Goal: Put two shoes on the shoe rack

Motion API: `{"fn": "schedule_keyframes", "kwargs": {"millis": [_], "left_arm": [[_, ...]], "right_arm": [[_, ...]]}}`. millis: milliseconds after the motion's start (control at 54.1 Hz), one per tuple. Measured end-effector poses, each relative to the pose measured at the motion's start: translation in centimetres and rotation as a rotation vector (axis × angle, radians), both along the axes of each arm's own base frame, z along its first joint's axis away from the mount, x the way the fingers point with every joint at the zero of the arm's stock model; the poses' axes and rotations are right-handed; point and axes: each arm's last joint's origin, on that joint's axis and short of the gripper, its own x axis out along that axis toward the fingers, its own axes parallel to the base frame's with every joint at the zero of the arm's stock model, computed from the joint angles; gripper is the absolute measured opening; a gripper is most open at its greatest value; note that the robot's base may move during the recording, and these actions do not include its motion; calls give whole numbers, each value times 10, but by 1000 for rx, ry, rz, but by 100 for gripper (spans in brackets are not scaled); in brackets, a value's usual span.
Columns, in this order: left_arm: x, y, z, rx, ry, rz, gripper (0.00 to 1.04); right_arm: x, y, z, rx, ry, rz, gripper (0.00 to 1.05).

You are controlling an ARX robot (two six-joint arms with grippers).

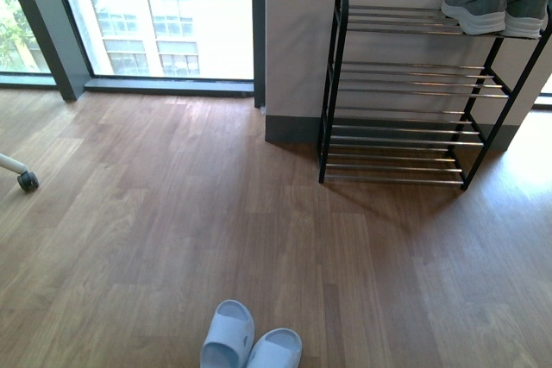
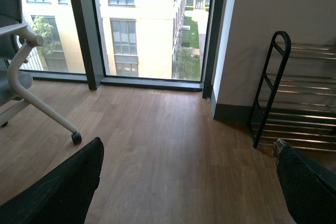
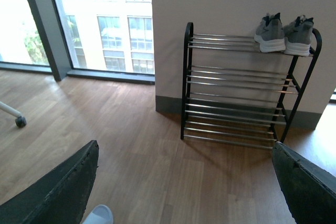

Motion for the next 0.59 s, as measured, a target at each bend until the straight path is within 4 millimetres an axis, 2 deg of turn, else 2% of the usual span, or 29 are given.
{"fn": "schedule_keyframes", "kwargs": {"millis": [592], "left_arm": [[0,0,0,0,0,0,95]], "right_arm": [[0,0,0,0,0,0,96]]}}
